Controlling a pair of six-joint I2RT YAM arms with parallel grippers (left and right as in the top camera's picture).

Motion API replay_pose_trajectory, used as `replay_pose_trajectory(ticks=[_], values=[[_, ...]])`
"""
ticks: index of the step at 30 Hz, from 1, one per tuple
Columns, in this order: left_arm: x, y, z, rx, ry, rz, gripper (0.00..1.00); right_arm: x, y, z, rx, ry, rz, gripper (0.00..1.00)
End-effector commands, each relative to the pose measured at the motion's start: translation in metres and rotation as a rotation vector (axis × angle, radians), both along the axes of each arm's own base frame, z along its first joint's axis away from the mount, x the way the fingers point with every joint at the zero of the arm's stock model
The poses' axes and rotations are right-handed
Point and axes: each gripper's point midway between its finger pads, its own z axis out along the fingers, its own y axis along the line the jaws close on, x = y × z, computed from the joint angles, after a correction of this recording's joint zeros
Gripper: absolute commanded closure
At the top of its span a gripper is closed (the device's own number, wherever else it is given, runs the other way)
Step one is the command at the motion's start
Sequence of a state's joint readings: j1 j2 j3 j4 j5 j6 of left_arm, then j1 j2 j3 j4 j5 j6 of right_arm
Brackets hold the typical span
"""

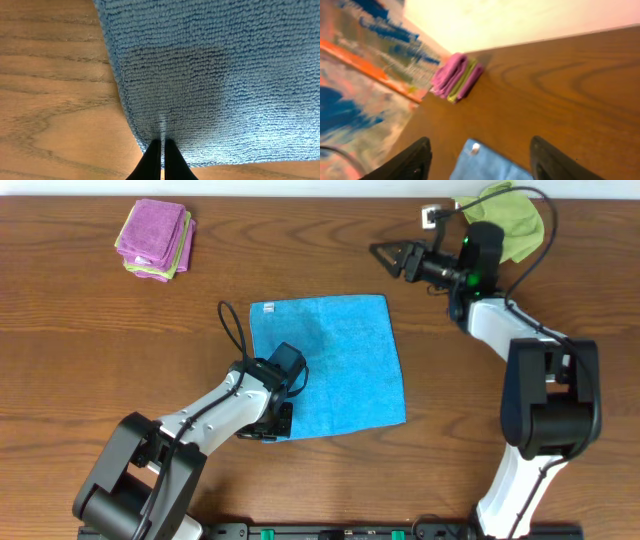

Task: Fold the cloth

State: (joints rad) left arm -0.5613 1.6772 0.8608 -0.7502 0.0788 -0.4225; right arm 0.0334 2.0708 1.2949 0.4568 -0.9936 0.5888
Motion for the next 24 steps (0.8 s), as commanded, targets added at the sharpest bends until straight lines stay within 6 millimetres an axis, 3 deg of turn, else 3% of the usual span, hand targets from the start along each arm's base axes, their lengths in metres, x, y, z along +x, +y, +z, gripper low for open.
replay_pose_trajectory(ticks=[1,5,7,13,24], values=[[-0.001,0.008,-0.006,0.038,-0.011,0.009,0.94,-0.009,-0.008,0.019,0.037,0.004,0.104,0.44],[0.004,0.005,-0.006,0.025,-0.03,0.011,0.94,-0.013,-0.018,-0.002,-0.018,0.095,0.096,0.44],[0.004,0.005,-0.006,0.023,-0.031,0.02,0.94,-0.012,-0.032,-0.031,-0.09,0.221,0.003,0.39],[0.005,0.002,-0.006,0.013,-0.037,0.026,0.94,-0.054,-0.033,-0.094,-0.309,0.443,0.006,0.19],[0.003,-0.001,-0.006,-0.005,-0.025,0.031,0.94,-0.06,-0.014,-0.137,-0.238,0.478,0.108,0.14]])
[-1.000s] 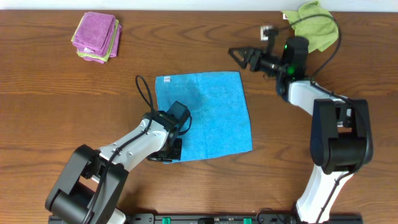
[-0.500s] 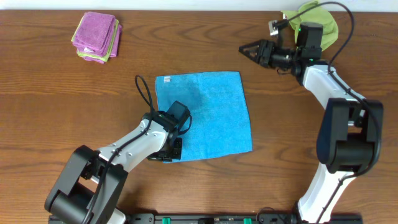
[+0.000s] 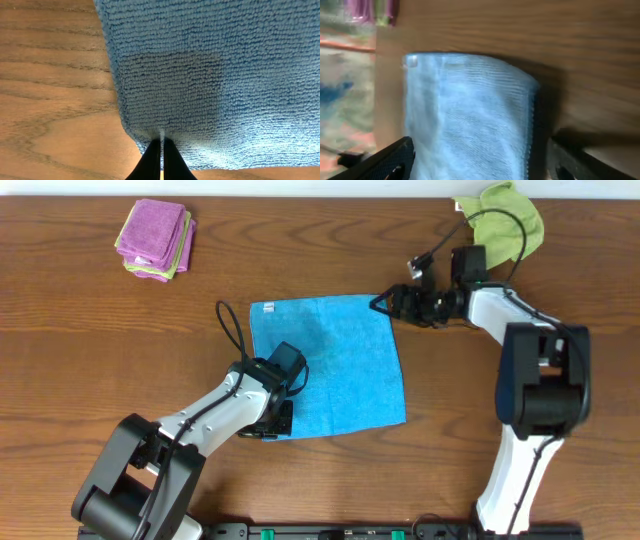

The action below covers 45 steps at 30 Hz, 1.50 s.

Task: Fold the cloth

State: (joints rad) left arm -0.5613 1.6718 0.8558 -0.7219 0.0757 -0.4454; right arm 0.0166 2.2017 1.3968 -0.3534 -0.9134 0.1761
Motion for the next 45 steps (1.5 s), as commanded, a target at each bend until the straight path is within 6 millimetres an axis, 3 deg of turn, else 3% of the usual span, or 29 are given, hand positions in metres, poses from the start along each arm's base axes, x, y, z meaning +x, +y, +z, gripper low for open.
replay_pose_trajectory(ticks=[1,6,11,15,24,31,35,39,42,44,45], values=[[-0.002,0.002,-0.006,0.006,0.001,0.009,0.94,0.001,0.003,-0.002,0.003,-0.018,0.017,0.13],[-0.002,0.002,-0.006,0.006,0.001,0.009,0.94,0.0,0.011,-0.008,0.005,0.004,0.019,0.14],[-0.002,0.002,-0.006,0.006,0.001,0.009,0.94,-0.018,0.041,-0.028,0.046,0.082,0.076,0.14],[-0.002,0.002,-0.006,0.007,0.003,0.009,0.94,-0.007,0.056,-0.026,0.063,0.027,0.08,0.14],[-0.003,0.003,-0.006,0.01,0.008,0.008,0.94,0.06,0.071,0.04,0.187,-0.361,0.021,0.16],[-0.003,0.003,-0.006,0.011,0.008,0.007,0.94,0.086,0.069,0.096,0.269,-0.519,0.012,0.25],[-0.003,0.004,-0.006,0.01,0.007,0.011,0.95,0.091,0.052,0.136,0.347,-0.508,0.097,0.39],[0.002,0.007,-0.006,0.005,0.001,0.035,0.94,0.094,0.031,0.152,0.331,-0.411,0.115,0.39],[0.006,0.009,-0.005,-0.004,-0.002,0.054,0.94,0.103,0.009,0.131,0.158,-0.329,0.024,0.39],[0.007,0.011,-0.005,-0.005,-0.001,0.063,0.94,0.107,-0.02,0.109,-0.074,-0.276,-0.047,0.36],[0.007,0.012,-0.005,-0.005,-0.001,0.065,0.94,0.106,-0.032,0.107,-0.153,-0.267,-0.052,0.35]])
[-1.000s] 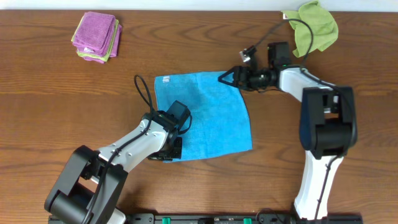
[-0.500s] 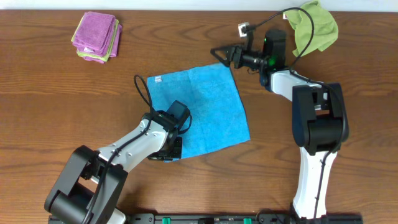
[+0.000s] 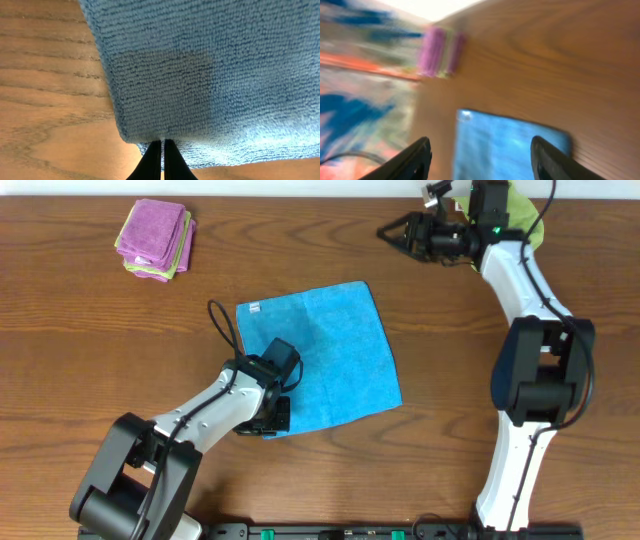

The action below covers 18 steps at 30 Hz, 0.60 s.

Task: Fold the cloth
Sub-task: 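Release the corner and move the right gripper to the cloth's right edge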

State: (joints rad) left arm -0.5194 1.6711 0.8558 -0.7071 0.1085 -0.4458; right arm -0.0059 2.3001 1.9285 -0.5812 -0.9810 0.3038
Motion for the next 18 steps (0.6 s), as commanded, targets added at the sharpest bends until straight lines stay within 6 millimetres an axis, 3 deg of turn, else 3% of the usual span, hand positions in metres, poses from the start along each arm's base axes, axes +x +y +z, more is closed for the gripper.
replay_pose_trajectory(ticks=[1,5,14,18], values=[[0.001,0.01,-0.006,0.031,-0.003,0.019,0.94,0.017,-0.037,0.001,-0.297,-0.156,-0.016,0.35],[0.001,0.01,-0.006,0.031,-0.004,0.019,0.94,-0.005,-0.053,0.03,-0.385,-0.139,0.052,0.46],[0.009,0.0,-0.006,-0.015,-0.034,0.021,0.94,-0.08,-0.059,0.051,-0.433,-0.039,0.244,0.53],[0.011,-0.001,-0.006,-0.019,-0.041,0.024,0.94,-0.103,-0.063,0.091,-0.471,-0.083,0.232,0.52]])
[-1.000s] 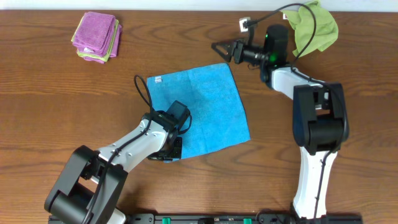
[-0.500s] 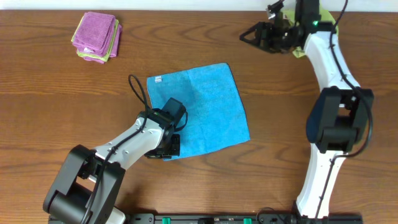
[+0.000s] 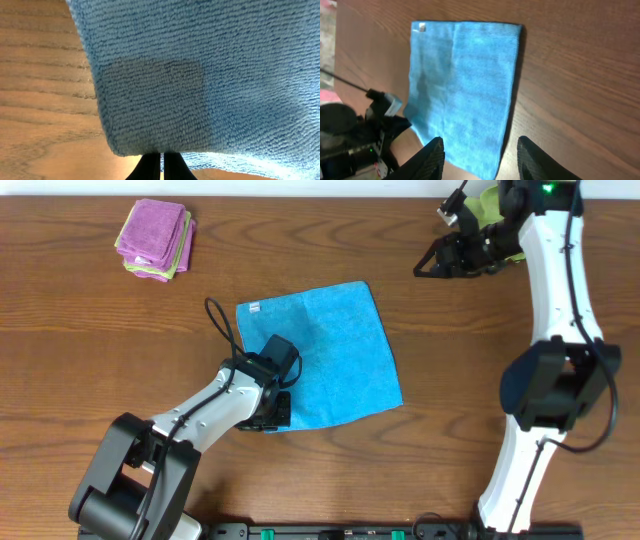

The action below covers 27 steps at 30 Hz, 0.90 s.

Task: Fold the cloth
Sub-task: 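Release the corner and move the right gripper to the cloth's right edge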

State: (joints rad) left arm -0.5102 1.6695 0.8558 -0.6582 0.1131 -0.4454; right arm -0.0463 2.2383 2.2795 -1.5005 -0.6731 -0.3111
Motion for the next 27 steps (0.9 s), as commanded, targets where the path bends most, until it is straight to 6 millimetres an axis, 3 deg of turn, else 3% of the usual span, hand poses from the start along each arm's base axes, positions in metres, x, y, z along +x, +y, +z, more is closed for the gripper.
replay_pose_trajectory(ticks=[1,3,5,8,14,17,22,24,27], values=[[0.0,0.003,-0.006,0.008,-0.001,0.015,0.95,-0.016,-0.012,0.054,-0.053,-0.154,0.018,0.52],[0.002,0.002,-0.006,0.004,-0.008,0.02,0.94,-0.031,-0.016,0.072,-0.086,-0.191,0.005,0.5],[0.004,0.002,-0.006,0.001,-0.014,0.02,0.94,-0.049,-0.019,0.078,-0.091,-0.207,-0.004,0.48],[0.005,0.001,-0.006,-0.001,-0.018,0.02,0.94,-0.074,-0.026,0.062,-0.088,-0.188,-0.049,0.46],[0.004,0.0,-0.006,-0.007,-0.015,0.018,0.94,-0.127,-0.019,0.001,-0.063,-0.064,-0.103,0.42],[0.003,-0.002,-0.005,-0.019,-0.01,0.011,0.94,-0.153,-0.005,-0.05,-0.118,0.058,-0.098,0.41],[0.002,-0.001,-0.005,-0.017,-0.007,0.01,0.94,-0.164,0.006,-0.097,-0.225,0.096,-0.12,0.45],[0.001,-0.001,-0.005,-0.015,-0.003,0.01,0.94,-0.165,-0.004,-0.108,-0.34,0.094,-0.14,0.42],[-0.002,0.001,-0.005,-0.01,0.012,0.011,0.94,-0.168,-0.001,-0.115,-0.412,0.087,-0.136,0.41]])
